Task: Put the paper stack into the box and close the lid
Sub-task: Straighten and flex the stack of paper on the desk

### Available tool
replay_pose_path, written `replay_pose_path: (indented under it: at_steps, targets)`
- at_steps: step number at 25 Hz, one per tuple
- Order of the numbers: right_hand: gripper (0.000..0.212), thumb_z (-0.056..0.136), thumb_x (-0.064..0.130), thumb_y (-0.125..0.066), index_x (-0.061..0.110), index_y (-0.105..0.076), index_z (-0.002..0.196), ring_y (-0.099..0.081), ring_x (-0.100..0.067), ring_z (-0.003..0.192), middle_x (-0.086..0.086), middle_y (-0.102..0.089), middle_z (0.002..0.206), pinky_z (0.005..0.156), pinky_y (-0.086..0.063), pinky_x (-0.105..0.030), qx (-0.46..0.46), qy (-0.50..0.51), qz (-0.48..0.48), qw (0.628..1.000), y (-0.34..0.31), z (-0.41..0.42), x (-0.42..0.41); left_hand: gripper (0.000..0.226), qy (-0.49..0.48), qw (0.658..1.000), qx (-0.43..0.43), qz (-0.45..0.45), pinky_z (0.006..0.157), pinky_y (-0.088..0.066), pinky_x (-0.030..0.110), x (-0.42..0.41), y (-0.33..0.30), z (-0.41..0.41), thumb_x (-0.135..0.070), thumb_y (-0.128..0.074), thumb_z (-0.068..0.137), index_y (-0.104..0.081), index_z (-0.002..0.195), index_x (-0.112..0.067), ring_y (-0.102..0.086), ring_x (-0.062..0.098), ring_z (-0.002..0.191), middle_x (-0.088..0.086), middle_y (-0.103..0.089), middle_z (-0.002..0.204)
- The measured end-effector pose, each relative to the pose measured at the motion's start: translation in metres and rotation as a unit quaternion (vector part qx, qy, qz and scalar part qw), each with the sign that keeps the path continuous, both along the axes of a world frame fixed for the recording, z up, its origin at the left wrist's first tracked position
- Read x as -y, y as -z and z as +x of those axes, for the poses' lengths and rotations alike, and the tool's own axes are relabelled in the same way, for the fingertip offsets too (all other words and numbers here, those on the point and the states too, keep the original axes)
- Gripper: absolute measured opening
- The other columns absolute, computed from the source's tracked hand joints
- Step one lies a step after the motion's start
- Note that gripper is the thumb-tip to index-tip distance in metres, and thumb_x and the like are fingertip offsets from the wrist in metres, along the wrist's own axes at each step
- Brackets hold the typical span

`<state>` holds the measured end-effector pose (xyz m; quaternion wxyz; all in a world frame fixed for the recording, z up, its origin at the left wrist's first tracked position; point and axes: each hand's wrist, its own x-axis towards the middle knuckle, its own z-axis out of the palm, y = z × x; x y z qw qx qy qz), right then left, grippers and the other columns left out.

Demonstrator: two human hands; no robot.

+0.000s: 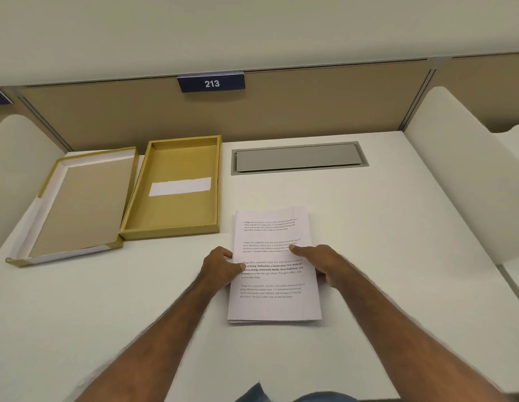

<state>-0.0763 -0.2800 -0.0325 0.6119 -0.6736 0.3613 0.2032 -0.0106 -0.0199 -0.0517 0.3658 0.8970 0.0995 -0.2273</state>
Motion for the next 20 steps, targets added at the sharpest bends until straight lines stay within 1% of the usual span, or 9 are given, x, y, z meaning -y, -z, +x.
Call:
replay_pose_path:
  at_steps: [2,4,7,8,10,12,14,17,20]
  targets:
    - [0.045,0.092,0.041,-0.086,0.007,-0.079,0.121,-0.083,-0.032,0.102,-0.012,-0.086,0.114,0.097,-0.066,-0.049,0.032,-0.006,0.0,0.999,0.001,0.001,-0.001,0.044,-0.013,1.0,-0.001,0.006,0.076,-0.058,0.032,0.002,0.002,0.0,-0.03,-0.089,0.078,-0.06,0.107,-0.019,-0.067,0.024,0.093,0.003,-0.065,0.107]
    - [0.043,0.092,0.044,-0.086,0.01,-0.081,0.117,-0.086,-0.026,0.093,-0.007,-0.089,0.106,0.08,-0.069,-0.041,0.054,-0.013,0.013,0.998,0.004,0.001,0.0,0.044,-0.025,1.0,-0.002,0.01,0.079,-0.061,0.036,0.003,0.002,0.0,-0.03,-0.09,0.076,-0.06,0.107,-0.019,-0.068,0.025,0.094,0.004,-0.066,0.105]
    - [0.041,0.09,0.046,-0.086,0.016,-0.082,0.118,-0.087,-0.02,0.087,-0.001,-0.09,0.1,0.064,-0.064,-0.031,0.058,0.014,0.087,0.994,0.012,-0.001,0.007,0.046,-0.039,0.999,-0.003,0.005,0.086,-0.064,0.043,0.003,0.003,0.0,-0.03,-0.091,0.075,-0.064,0.11,-0.017,-0.071,0.028,0.1,0.005,-0.068,0.108]
    - [0.041,0.09,0.043,-0.087,0.015,-0.082,0.119,-0.087,-0.022,0.089,-0.004,-0.089,0.102,0.066,-0.065,-0.032,0.054,0.032,0.112,0.992,0.015,-0.002,0.01,0.046,-0.041,0.999,-0.004,0.002,0.087,-0.064,0.044,0.003,0.004,-0.001,-0.03,-0.091,0.076,-0.064,0.111,-0.017,-0.072,0.029,0.101,0.007,-0.069,0.11]
    - [0.043,0.092,0.038,-0.086,0.01,-0.08,0.124,-0.085,-0.031,0.102,-0.012,-0.088,0.11,0.08,-0.068,-0.043,0.037,0.054,0.167,0.984,0.019,-0.003,0.015,0.045,-0.04,0.999,-0.003,0.002,0.086,-0.064,0.044,0.003,0.004,-0.002,-0.03,-0.09,0.077,-0.064,0.11,-0.017,-0.072,0.029,0.1,0.009,-0.073,0.112]
    - [0.043,0.094,0.037,-0.083,0.011,-0.078,0.128,-0.081,-0.037,0.114,-0.015,-0.086,0.118,0.1,-0.063,-0.053,0.022,0.045,0.195,0.98,0.018,-0.002,0.012,0.045,-0.033,0.999,-0.003,0.005,0.087,-0.063,0.044,0.002,0.005,-0.002,-0.03,-0.09,0.077,-0.064,0.111,-0.017,-0.072,0.03,0.1,0.012,-0.075,0.114]
    - [0.04,0.101,0.027,-0.077,0.011,-0.074,0.137,-0.076,-0.039,0.123,-0.016,-0.083,0.127,0.112,-0.055,-0.059,0.028,0.039,0.201,0.978,0.021,0.0,0.008,0.048,-0.028,1.0,-0.005,0.001,0.089,-0.063,0.046,0.001,0.004,-0.001,-0.03,-0.091,0.077,-0.064,0.114,-0.014,-0.073,0.032,0.104,0.013,-0.075,0.115]
    - [0.036,0.11,0.011,-0.063,0.01,-0.067,0.146,-0.073,-0.04,0.129,-0.016,-0.078,0.137,0.116,-0.052,-0.06,0.05,0.048,0.192,0.979,0.023,0.001,0.004,0.048,-0.025,1.0,-0.016,-0.002,0.089,-0.063,0.046,0.0,0.004,0.0,-0.03,-0.089,0.078,-0.063,0.115,-0.015,-0.073,0.03,0.104,0.01,-0.073,0.115]
    - [0.034,0.11,0.012,-0.063,0.017,-0.068,0.143,-0.078,-0.034,0.121,-0.008,-0.08,0.135,0.11,-0.057,-0.059,0.086,0.014,0.102,0.991,0.013,-0.002,-0.001,0.041,-0.062,0.997,-0.022,-0.043,0.087,-0.064,0.043,0.0,0.004,0.002,-0.034,-0.085,0.081,-0.065,0.111,-0.016,-0.07,0.022,0.095,0.007,-0.071,0.12]
